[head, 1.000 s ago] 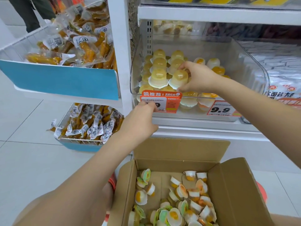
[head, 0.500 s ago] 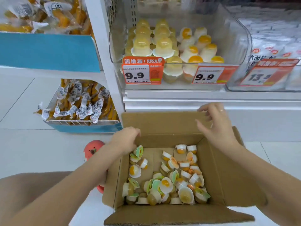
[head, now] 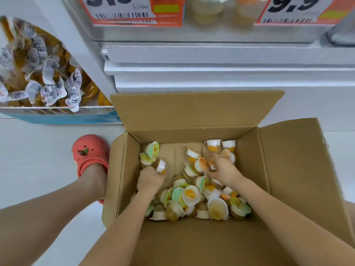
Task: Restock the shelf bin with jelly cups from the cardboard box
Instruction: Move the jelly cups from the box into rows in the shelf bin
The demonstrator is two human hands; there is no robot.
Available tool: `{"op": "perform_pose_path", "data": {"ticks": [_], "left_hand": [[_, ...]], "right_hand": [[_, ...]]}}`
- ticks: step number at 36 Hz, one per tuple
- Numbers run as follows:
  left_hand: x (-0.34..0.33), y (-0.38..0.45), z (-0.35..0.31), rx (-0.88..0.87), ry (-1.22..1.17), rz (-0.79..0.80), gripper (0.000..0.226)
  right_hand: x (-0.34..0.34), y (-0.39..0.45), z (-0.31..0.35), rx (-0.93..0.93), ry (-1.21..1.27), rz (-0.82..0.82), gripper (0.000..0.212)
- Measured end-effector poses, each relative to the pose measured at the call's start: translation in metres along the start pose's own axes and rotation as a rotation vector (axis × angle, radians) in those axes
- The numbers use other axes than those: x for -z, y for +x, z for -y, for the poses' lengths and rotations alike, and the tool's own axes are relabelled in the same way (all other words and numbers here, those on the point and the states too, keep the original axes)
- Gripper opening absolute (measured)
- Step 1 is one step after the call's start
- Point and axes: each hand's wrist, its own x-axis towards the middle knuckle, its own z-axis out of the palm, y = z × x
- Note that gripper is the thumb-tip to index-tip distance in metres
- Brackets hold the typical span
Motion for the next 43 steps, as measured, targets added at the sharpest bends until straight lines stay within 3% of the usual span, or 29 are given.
{"op": "perform_pose_path", "data": {"ticks": [3,8,15,19,24,29,32,38,43], "left_hand": [[-0.017,0.009,-0.009,0.142,-0.279,-0.036,0.047],[-0.032,0.016,-0.033,0.279,-0.435,-0.157,0.060],[-0.033,0.022,-0.041,0.310,-0.561,-0.179,0.049],[-0.027,0.010,-0.038,0.185,-0.530,-0.114,0.043],[-0.005,-0.020,-0.043,-0.078,-0.482,-0.058,0.056],[0.049,-0.061,-0.065,-0.547,-0.176,-0.064,0.059],[0.087,-0.093,-0.079,-0.720,-0.068,-0.011,0.060],[0.152,-0.161,-0.095,-0.935,-0.020,0.038,0.063],[0.176,-0.196,-0.098,-0.966,-0.148,0.062,0.059]], "right_hand": [[-0.005,0.021,-0.001,-0.042,-0.002,0.014,0.049],[-0.008,0.039,-0.005,-0.075,-0.182,0.078,0.050],[-0.010,0.030,-0.006,-0.065,-0.164,-0.003,0.057],[-0.008,0.011,-0.001,-0.024,0.113,-0.064,0.053],[0.017,-0.019,0.022,0.031,0.385,-0.140,0.051],[0.069,-0.048,0.050,0.150,0.255,-0.181,0.049],[0.105,-0.073,0.071,0.209,0.179,-0.216,0.051],[0.150,-0.125,0.119,0.392,0.098,-0.278,0.070],[0.168,-0.161,0.146,0.536,0.152,-0.354,0.076]]}}
